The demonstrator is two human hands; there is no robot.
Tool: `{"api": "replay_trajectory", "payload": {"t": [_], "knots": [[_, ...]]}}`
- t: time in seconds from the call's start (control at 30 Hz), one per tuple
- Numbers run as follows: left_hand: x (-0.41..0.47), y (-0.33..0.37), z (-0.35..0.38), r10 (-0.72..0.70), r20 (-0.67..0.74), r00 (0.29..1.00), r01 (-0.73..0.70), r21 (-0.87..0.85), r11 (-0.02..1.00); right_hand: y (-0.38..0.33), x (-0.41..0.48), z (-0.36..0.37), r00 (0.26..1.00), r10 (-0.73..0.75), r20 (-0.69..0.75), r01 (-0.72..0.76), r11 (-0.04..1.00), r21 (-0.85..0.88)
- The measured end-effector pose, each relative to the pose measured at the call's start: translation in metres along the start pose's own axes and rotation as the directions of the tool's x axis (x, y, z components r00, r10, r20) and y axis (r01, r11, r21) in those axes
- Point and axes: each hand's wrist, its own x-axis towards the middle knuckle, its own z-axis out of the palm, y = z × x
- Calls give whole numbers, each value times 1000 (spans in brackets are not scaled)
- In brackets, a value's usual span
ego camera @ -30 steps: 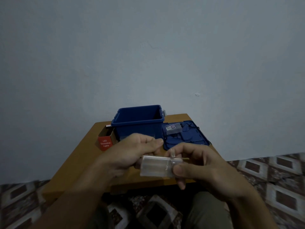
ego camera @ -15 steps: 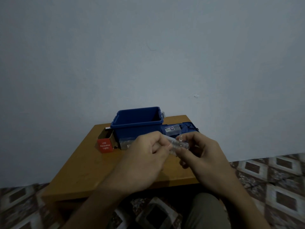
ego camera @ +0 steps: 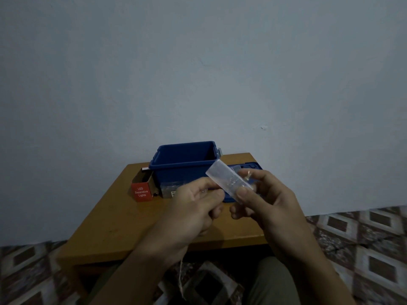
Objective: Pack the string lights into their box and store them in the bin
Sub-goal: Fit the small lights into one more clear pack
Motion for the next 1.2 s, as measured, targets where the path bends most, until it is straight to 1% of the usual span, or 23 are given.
{"api": "replay_trajectory", "payload": {"t": [0.1, 0.2, 0.33, 0.47, 0.67, 0.8, 0.93, 1.2], "knots": [[1, 0, -5, 21, 28, 999, -21, 1, 1000, -4, 0, -4, 992, 68, 109, -79, 991, 104], [2, 0, -9, 12, 64, 998, -12, -4, 1000, -8, 0, -6, 979, 111, 171, -139, 977, 162], [2, -3, -13, -20, 129, 991, 27, -52, 998, -11, 1, -6, 972, 141, 190, -176, 966, 187], [2, -9, -15, -35, 206, 978, 68, -155, 986, -9, 1, -7, 968, 149, 201, -186, 966, 181], [4, -17, -19, -31, 266, 963, 89, -208, 974, -7, 2, -7, 970, 155, 187, -183, 972, 145], [4, -16, -20, -37, 275, 961, 89, -180, 980, -6, 2, -7, 970, 154, 189, -184, 971, 154], [4, -15, -18, -38, 213, 976, 70, -146, 987, -6, 1, -5, 976, 131, 175, -154, 980, 124], [4, -12, -17, -38, 189, 981, 51, -65, 997, -1, 3, -5, 989, 104, 101, -118, 983, 142]]}}
